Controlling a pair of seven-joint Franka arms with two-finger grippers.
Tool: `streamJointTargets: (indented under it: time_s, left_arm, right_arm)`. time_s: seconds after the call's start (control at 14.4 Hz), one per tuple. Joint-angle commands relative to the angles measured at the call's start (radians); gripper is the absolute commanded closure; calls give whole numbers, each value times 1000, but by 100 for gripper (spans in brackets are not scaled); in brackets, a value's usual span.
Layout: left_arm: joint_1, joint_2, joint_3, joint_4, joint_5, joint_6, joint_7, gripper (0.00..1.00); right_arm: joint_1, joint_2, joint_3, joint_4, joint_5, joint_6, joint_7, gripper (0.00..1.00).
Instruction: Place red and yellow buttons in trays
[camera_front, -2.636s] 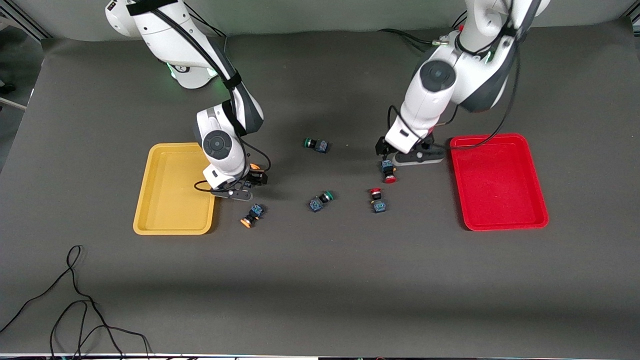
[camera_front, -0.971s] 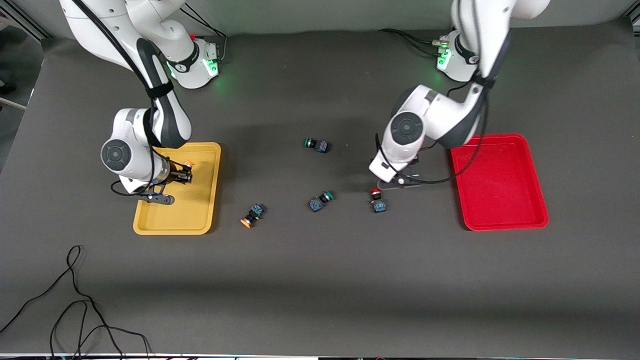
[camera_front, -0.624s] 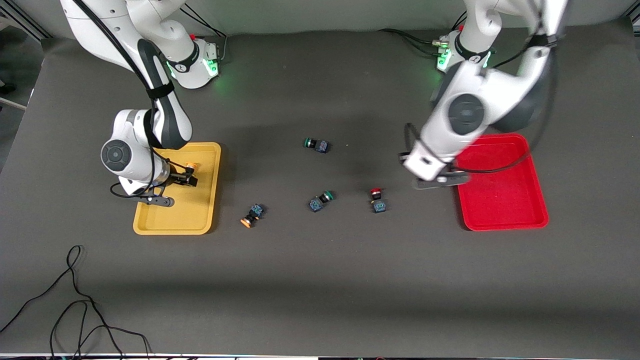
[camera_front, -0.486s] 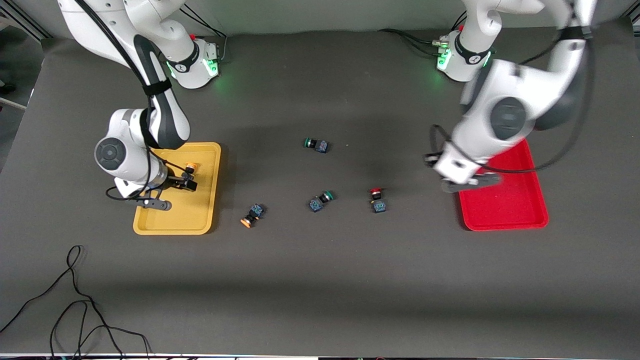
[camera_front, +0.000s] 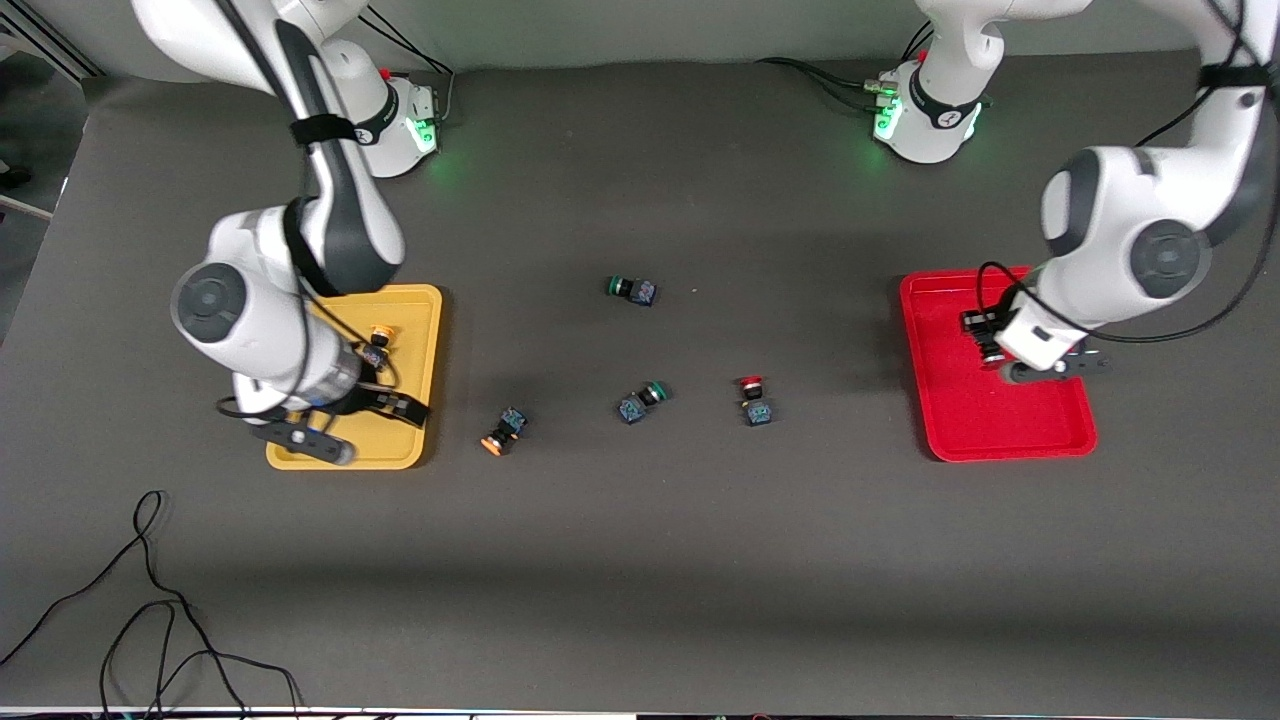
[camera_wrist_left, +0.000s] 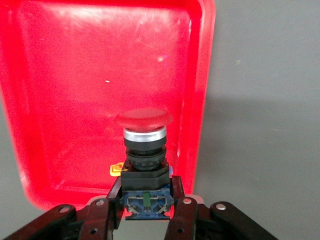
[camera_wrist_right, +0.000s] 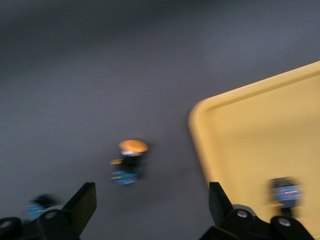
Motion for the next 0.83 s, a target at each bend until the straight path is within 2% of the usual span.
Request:
streamJointTargets:
  time_s: [0.0,0.14,0.21,0.28,0.35,0.49,0.62,0.76]
  left_arm:
    - [-5,81,-5,-102,30,190,4,75]
    - [-3,141,-5,-103,31,242,7,71]
    - [-3,160,-5,-101,33,251,9,55]
    - [0,166,-5,-93,44,250,15,9]
    - [6,158,-5,-83,45,230,18,0]
    - [4,126,-7,-23,47,123,38,0]
    - [3,82,-11,90,45,-57,44,0]
    - [-11,63,-18,201,33,-184,39,0]
  right_arm:
    - [-5,180,40,160,65,-21,106,0]
    - [7,260,61,176,65,15,119,0]
    - [21,288,61,165,65,52,119,0]
    - [21,317,62,158,67,75,122,0]
    - [22,343,64,158,73,89,126,0]
    - [39,374,70,152,90,114,155,0]
    - [42,377,71,139,91,114,157,0]
    - [42,374,73,135,93,114,157,19]
